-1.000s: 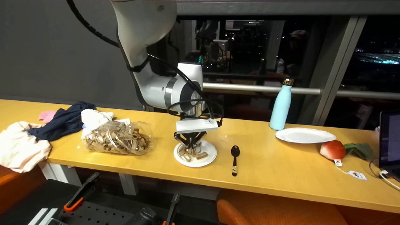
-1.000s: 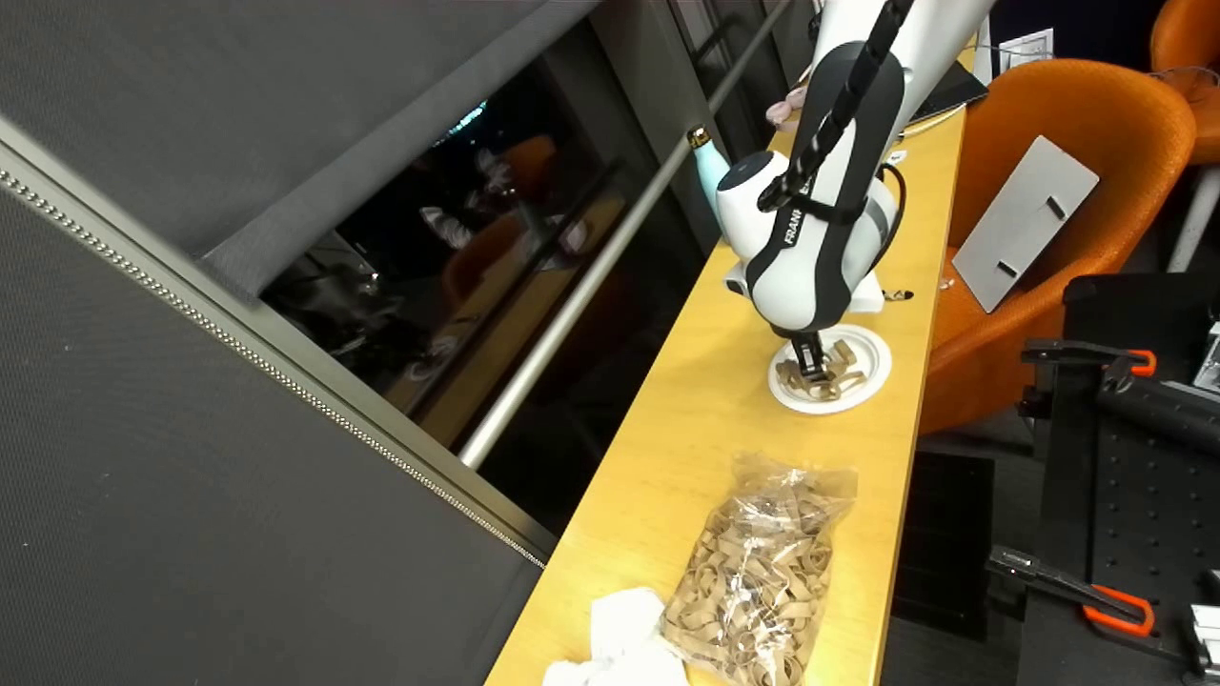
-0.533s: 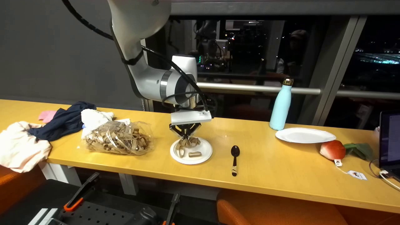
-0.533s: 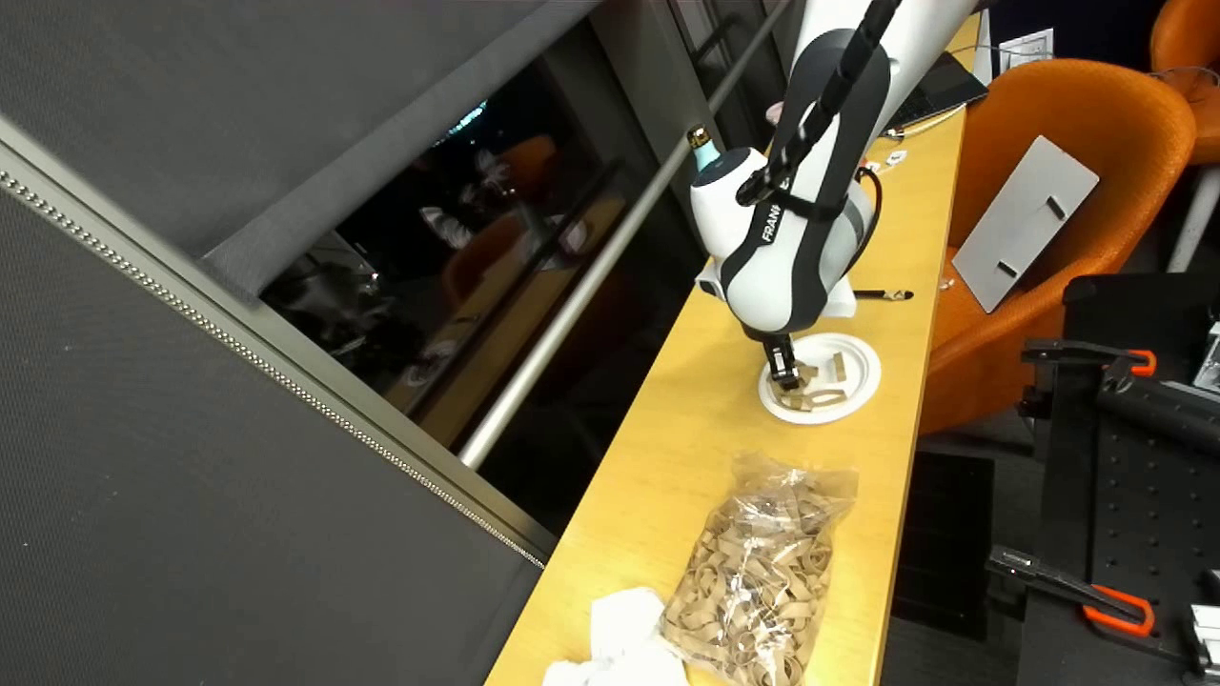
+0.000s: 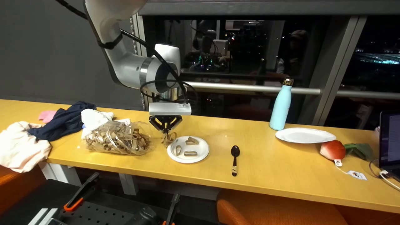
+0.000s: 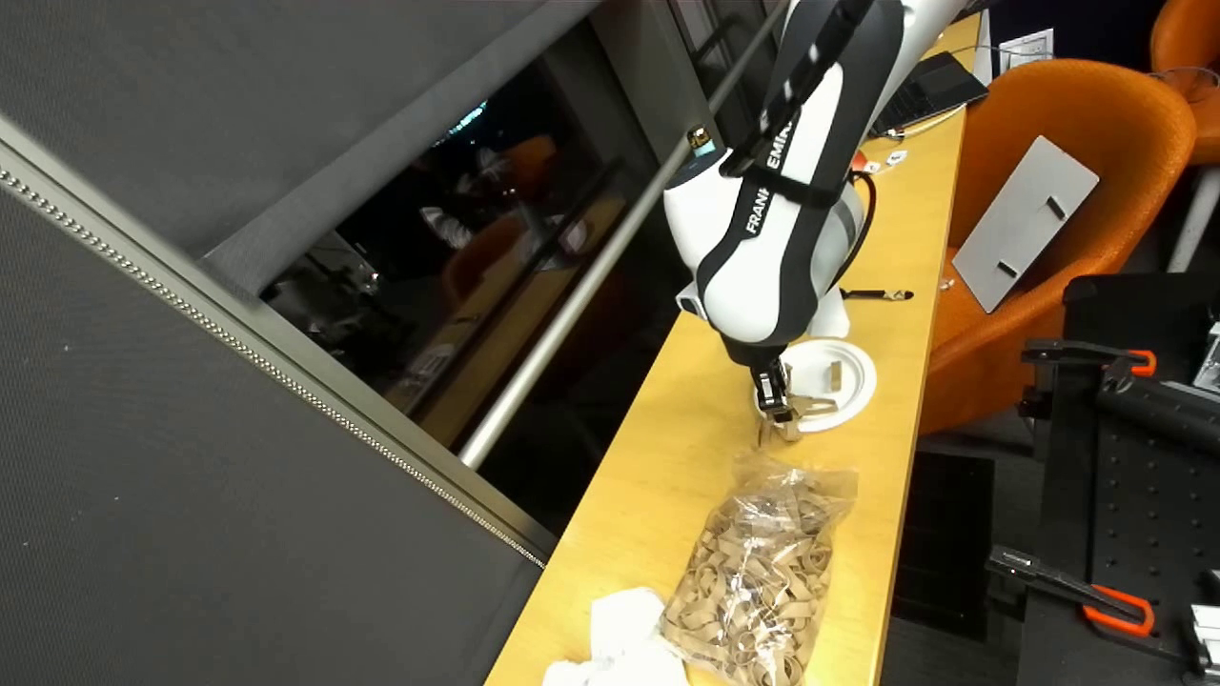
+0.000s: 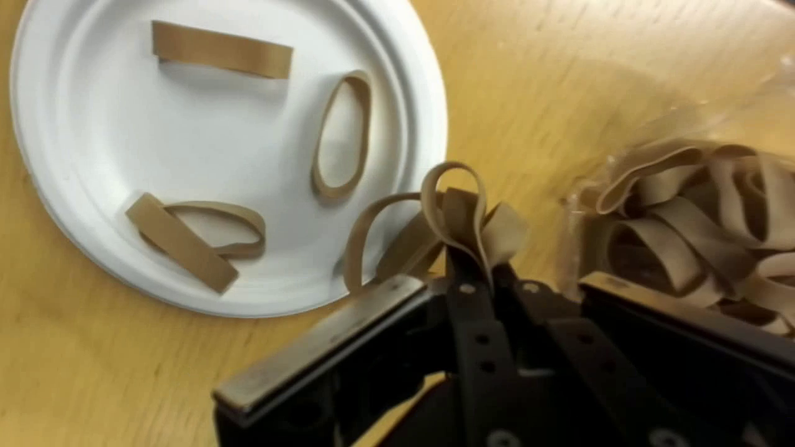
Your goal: Move some rubber bands from the plate to the plastic
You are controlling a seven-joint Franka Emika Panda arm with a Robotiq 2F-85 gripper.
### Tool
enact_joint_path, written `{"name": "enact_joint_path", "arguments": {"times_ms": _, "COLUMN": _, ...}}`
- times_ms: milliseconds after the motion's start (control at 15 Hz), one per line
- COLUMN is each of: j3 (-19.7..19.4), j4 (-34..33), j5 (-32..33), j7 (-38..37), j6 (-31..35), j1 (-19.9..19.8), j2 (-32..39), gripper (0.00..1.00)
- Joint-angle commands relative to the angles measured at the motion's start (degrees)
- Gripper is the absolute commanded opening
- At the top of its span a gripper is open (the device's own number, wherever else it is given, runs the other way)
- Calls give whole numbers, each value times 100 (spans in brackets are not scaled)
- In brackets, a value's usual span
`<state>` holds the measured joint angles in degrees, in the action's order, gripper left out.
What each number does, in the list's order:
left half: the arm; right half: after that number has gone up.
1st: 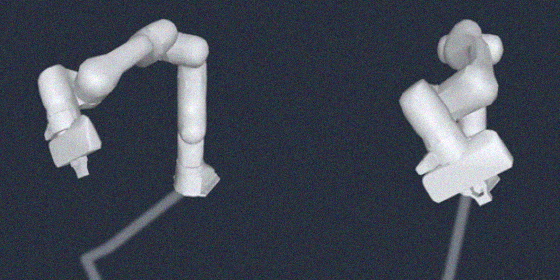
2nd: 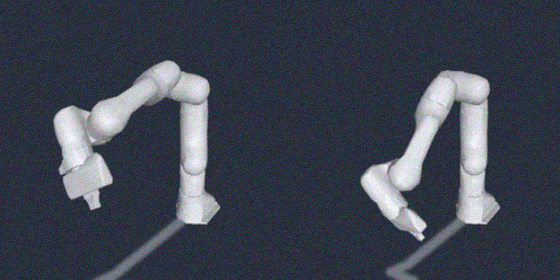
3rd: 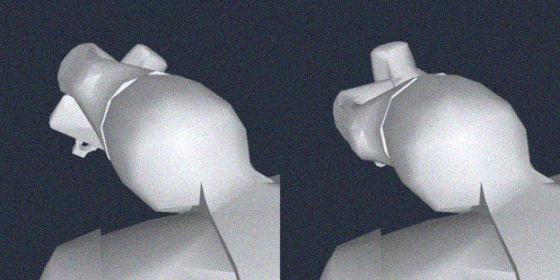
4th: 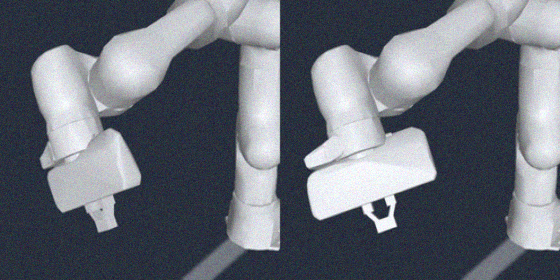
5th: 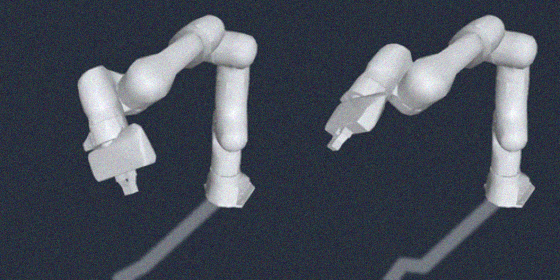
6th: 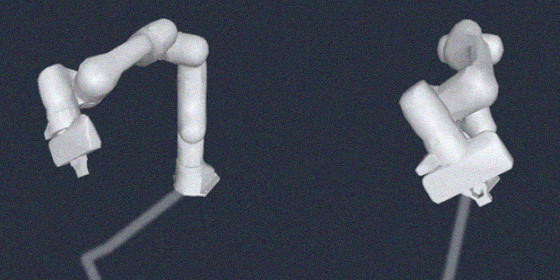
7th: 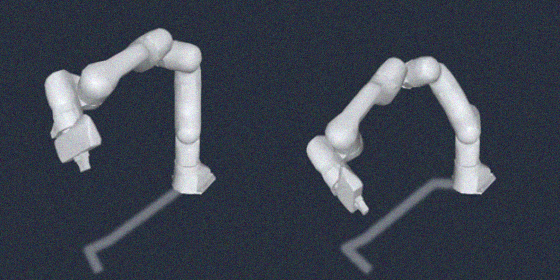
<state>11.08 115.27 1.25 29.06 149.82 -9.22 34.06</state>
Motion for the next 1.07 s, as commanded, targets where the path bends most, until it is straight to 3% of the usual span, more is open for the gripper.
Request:
{"name": "enact_joint_path", "arguments": {"times_ms": 0, "j3": 158, "j4": 530, "j5": -263, "j7": -51, "j6": -245, "j1": 9, "j2": -652, "gripper": 1}}
{"name": "enact_joint_path", "arguments": {"times_ms": 533, "j3": 354, "j4": 55, "j5": -597, "j7": 292, "j6": -154, "j1": 36, "j2": -177, "gripper": 1}}
{"name": "enact_joint_path", "arguments": {"times_ms": 1000, "j3": 916, "j4": -441, "j5": -1138, "j7": 783, "j6": -164, "j1": -76, "j2": 354, "gripper": 1}}
